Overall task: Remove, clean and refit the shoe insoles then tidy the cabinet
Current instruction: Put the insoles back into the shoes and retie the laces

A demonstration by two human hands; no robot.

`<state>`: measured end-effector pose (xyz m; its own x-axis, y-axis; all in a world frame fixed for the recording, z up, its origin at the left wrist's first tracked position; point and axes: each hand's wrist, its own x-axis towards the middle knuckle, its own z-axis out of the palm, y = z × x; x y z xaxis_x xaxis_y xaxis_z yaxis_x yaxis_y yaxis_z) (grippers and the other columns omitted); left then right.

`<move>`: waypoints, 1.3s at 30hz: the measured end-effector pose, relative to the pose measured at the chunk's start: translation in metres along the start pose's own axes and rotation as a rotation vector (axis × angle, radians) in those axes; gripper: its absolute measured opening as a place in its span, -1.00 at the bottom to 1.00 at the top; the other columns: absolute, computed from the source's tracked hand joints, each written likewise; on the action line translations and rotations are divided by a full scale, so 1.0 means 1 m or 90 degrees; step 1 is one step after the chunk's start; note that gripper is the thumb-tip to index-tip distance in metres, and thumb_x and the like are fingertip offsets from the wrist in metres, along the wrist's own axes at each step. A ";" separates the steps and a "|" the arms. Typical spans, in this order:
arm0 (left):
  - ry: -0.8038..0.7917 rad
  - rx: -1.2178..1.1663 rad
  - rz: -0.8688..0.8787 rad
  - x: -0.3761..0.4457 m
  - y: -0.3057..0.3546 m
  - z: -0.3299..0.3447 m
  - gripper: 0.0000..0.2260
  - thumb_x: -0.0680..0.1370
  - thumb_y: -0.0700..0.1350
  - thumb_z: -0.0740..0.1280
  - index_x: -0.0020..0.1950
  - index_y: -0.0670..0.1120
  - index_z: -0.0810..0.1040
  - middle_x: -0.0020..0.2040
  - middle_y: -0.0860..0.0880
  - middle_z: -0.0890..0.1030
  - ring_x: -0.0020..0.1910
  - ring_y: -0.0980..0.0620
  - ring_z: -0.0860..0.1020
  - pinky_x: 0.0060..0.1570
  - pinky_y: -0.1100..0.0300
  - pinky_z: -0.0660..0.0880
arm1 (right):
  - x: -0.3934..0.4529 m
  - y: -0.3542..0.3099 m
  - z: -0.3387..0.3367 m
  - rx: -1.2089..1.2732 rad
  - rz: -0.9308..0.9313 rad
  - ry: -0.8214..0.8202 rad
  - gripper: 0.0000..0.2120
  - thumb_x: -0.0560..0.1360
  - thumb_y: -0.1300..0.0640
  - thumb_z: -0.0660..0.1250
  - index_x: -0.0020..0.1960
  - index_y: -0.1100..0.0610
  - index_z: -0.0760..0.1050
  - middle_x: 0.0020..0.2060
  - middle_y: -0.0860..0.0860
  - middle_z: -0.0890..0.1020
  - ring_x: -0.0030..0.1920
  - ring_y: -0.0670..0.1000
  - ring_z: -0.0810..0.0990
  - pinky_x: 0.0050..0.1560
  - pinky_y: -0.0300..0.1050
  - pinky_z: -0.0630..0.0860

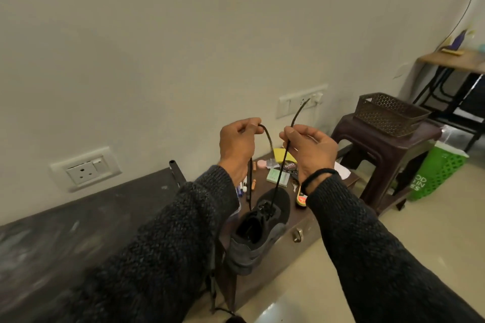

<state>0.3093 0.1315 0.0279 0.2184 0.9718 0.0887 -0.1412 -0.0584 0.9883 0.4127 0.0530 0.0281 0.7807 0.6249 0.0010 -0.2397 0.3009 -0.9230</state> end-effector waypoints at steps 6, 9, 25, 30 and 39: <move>-0.079 0.008 0.056 0.005 0.049 0.001 -0.93 0.60 -0.13 0.40 0.03 0.01 0.67 -0.08 0.07 0.74 0.00 0.17 0.65 0.19 0.16 0.52 | -0.007 -0.031 0.021 -0.058 -0.059 -0.047 -0.81 0.49 0.30 0.49 0.03 0.07 0.60 -0.24 0.05 0.75 -0.11 0.03 0.76 0.12 0.05 0.65; -0.097 0.065 0.103 0.005 0.061 0.005 -0.86 0.62 -0.09 0.37 0.08 -0.07 0.71 -0.11 0.07 0.74 -0.07 0.10 0.65 0.10 0.12 0.59 | -0.012 -0.040 0.026 -0.050 -0.047 -0.058 -0.85 0.49 0.32 0.48 -0.02 0.12 0.62 -0.21 0.07 0.75 -0.11 0.05 0.76 0.12 0.04 0.66; -0.188 0.362 0.217 0.003 0.071 0.025 -0.69 0.64 0.12 0.29 0.03 -0.04 0.73 -0.03 0.01 0.73 0.05 0.02 0.65 0.17 -0.01 0.57 | -0.006 -0.037 0.012 -0.037 0.007 -0.162 -0.82 0.55 0.26 0.42 0.15 0.24 0.62 -0.03 0.21 0.73 0.00 0.14 0.74 0.21 0.11 0.61; -0.160 0.460 0.098 -0.023 0.022 0.002 -0.46 0.66 0.31 0.02 0.15 -0.07 0.57 0.04 -0.03 0.64 0.01 -0.01 0.60 0.08 0.05 0.51 | -0.002 -0.033 0.000 0.019 0.048 -0.149 -0.85 0.53 0.34 0.41 0.10 0.26 0.59 -0.07 0.22 0.72 -0.08 0.14 0.69 0.23 0.16 0.60; -0.534 1.050 0.002 -0.084 -0.085 -0.049 -0.68 0.62 -0.24 0.32 0.38 -0.18 0.47 0.26 -0.22 0.52 0.22 -0.19 0.53 0.21 0.02 0.49 | 0.001 -0.038 0.008 -0.060 0.028 -0.142 -0.87 0.54 0.29 0.43 0.07 0.15 0.61 -0.05 0.11 0.75 -0.03 0.05 0.69 0.19 0.12 0.61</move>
<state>0.2556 0.0664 -0.0699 0.6558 0.6474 -0.3883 0.7157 -0.6968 0.0471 0.4183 0.0482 0.0666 0.6216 0.7825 0.0355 -0.2070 0.2078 -0.9560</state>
